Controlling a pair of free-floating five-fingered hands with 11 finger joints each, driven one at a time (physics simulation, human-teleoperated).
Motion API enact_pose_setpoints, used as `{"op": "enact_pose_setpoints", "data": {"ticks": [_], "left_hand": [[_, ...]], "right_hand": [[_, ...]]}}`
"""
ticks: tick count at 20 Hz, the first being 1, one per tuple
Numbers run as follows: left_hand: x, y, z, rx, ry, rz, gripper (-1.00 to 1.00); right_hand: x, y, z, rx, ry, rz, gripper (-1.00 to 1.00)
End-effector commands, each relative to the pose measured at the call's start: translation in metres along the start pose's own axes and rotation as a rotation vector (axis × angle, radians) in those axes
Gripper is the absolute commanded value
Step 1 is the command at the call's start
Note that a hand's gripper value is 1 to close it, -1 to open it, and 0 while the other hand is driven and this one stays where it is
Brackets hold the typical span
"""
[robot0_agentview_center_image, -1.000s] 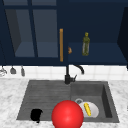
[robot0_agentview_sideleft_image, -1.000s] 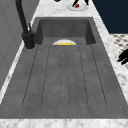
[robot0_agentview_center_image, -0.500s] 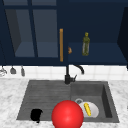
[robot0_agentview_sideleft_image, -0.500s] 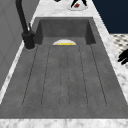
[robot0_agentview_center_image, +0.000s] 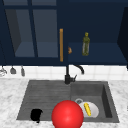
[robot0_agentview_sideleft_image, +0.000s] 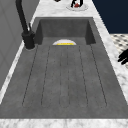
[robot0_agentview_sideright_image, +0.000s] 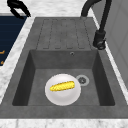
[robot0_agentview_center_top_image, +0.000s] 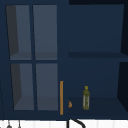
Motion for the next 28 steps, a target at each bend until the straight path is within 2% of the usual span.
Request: {"op": "enact_pose_setpoints", "data": {"ticks": [1, 3, 8, 10, 11, 13, 14, 15, 21, 28], "left_hand": [[0.000, 0.000, 0.000, 0.000, 0.000, 0.000, 0.00], [0.000, 0.000, 0.000, 0.000, 0.000, 0.000, 0.00], [0.000, 0.000, 0.000, 0.000, 0.000, 0.000, 0.00], [0.000, 0.000, 0.000, 0.000, 0.000, 0.000, 0.00], [0.000, 0.000, 0.000, 0.000, 0.000, 0.000, 0.00], [0.000, 0.000, 0.000, 0.000, 0.000, 0.000, 0.00], [0.000, 0.000, 0.000, 0.000, 0.000, 0.000, 0.00], [0.000, 0.000, 0.000, 0.000, 0.000, 0.000, 0.00], [0.000, 0.000, 0.000, 0.000, 0.000, 0.000, 0.00], [0.000, 0.000, 0.000, 0.000, 0.000, 0.000, 0.00]], "right_hand": [[0.005, 0.011, -0.006, -0.003, 0.031, 0.015, 1.00], [0.004, 0.011, -0.010, -0.075, 0.038, 0.000, 1.00], [0.003, 0.011, -0.011, -0.185, 0.044, -0.024, 1.00], [0.004, 0.009, -0.003, -0.201, 0.048, -0.026, 1.00], [0.001, 0.004, -0.002, -0.242, 0.045, -0.050, 1.00], [0.008, -0.008, 0.004, -0.222, 0.039, -0.071, 1.00], [0.012, -0.010, 0.017, -0.219, 0.046, -0.121, 1.00], [0.015, -0.010, 0.018, -0.227, 0.044, -0.127, 1.00], [0.030, -0.029, 0.051, -0.229, 0.048, -0.113, 1.00], [0.056, -0.069, 0.091, -0.240, 0.054, -0.079, 1.00]]}}
